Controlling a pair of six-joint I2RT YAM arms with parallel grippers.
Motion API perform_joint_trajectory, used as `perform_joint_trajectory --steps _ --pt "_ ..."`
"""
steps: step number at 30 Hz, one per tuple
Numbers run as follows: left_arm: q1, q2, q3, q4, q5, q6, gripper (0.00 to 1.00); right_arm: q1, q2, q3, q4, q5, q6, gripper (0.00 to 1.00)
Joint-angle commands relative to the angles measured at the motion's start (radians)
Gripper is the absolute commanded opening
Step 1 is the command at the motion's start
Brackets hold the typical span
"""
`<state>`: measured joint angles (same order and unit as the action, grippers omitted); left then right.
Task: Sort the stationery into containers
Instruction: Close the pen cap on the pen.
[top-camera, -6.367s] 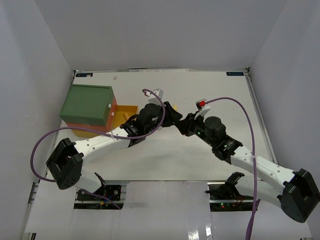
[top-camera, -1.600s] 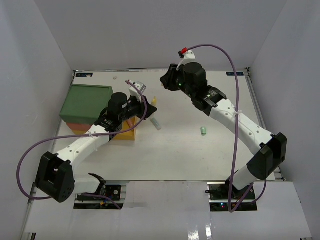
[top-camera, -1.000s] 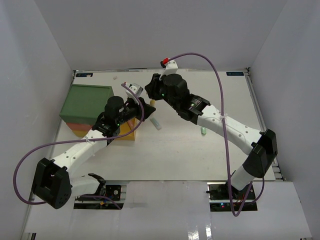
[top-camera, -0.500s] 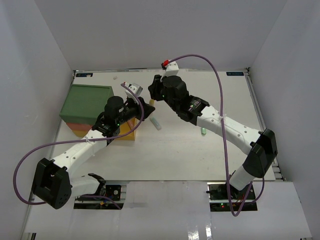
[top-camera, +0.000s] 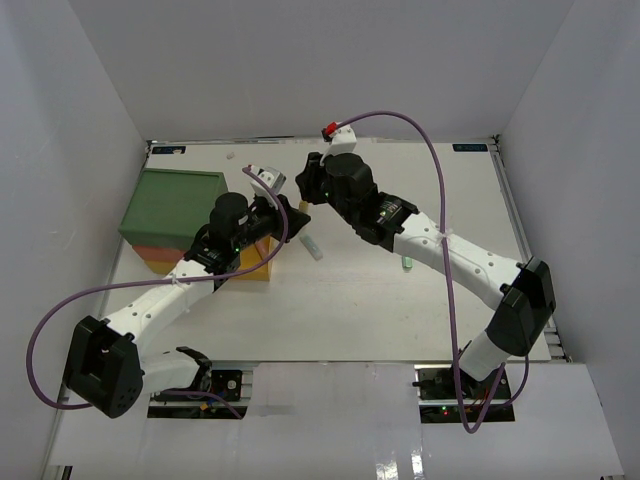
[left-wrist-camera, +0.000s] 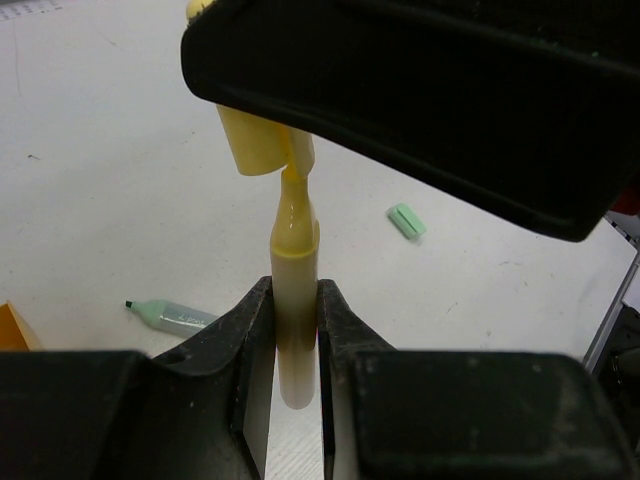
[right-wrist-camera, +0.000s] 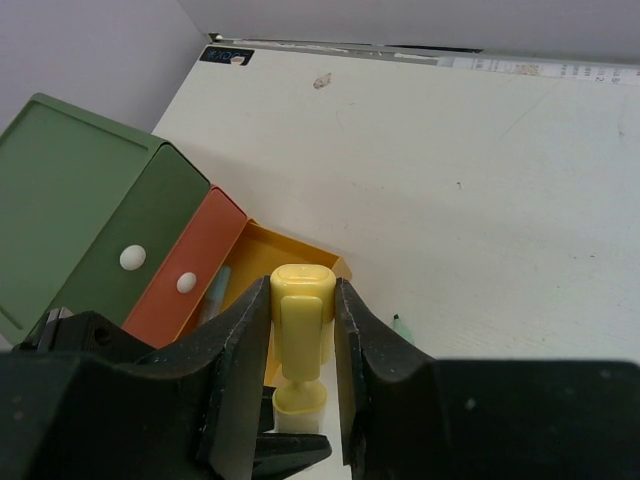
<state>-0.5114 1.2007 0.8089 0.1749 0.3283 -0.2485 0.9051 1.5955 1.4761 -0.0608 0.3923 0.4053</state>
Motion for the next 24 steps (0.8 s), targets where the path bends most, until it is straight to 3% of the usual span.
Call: perform_joint_trajectory --steps 1,24 --pt "0.005 -0.027 -0.004 0.017 -0.015 -0.005 0.19 0.011 -0.048 -0.007 0.026 0.002 0.007 0.08" --pt "0.005 -0.053 -0.025 0.044 -0.026 -0.015 0.18 0.026 -0.077 -0.085 0.027 0.025 0.027 0.08"
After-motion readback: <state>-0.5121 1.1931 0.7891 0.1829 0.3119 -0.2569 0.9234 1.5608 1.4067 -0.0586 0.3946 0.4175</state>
